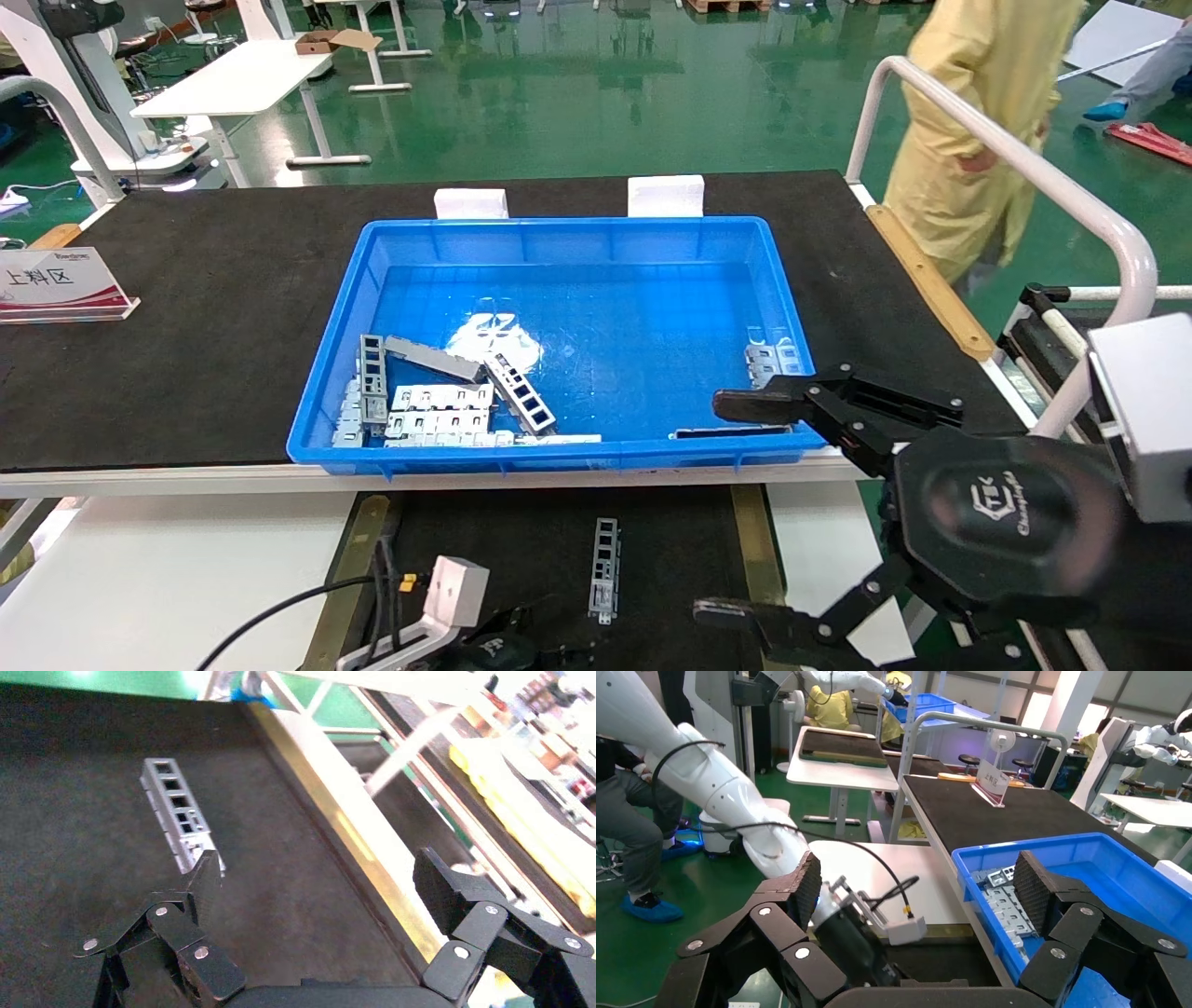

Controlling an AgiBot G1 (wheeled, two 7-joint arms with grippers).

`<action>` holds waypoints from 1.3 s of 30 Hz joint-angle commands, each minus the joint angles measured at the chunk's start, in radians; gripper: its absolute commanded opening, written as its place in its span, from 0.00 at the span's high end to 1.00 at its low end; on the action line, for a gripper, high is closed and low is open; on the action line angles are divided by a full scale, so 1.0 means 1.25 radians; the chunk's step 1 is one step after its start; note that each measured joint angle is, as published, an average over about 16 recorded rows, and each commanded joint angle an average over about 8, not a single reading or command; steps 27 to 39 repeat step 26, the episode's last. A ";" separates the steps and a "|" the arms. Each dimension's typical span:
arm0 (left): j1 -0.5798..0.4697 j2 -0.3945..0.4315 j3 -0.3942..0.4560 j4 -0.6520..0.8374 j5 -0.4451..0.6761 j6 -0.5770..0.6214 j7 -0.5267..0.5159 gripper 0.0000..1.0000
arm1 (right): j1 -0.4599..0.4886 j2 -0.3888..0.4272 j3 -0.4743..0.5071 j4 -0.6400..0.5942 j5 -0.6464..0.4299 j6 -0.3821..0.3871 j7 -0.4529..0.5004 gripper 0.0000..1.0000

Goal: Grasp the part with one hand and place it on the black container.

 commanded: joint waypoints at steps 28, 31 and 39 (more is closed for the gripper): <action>-0.031 -0.186 -0.014 -0.071 -0.005 0.189 -0.007 0.00 | 0.000 0.000 -0.001 0.000 0.001 0.000 -0.001 0.00; -0.031 -0.186 -0.014 -0.071 -0.005 0.189 -0.007 0.00 | 0.000 0.000 -0.001 0.000 0.001 0.000 -0.001 0.00; -0.031 -0.186 -0.014 -0.071 -0.005 0.189 -0.007 0.00 | 0.000 0.000 -0.001 0.000 0.001 0.000 -0.001 0.00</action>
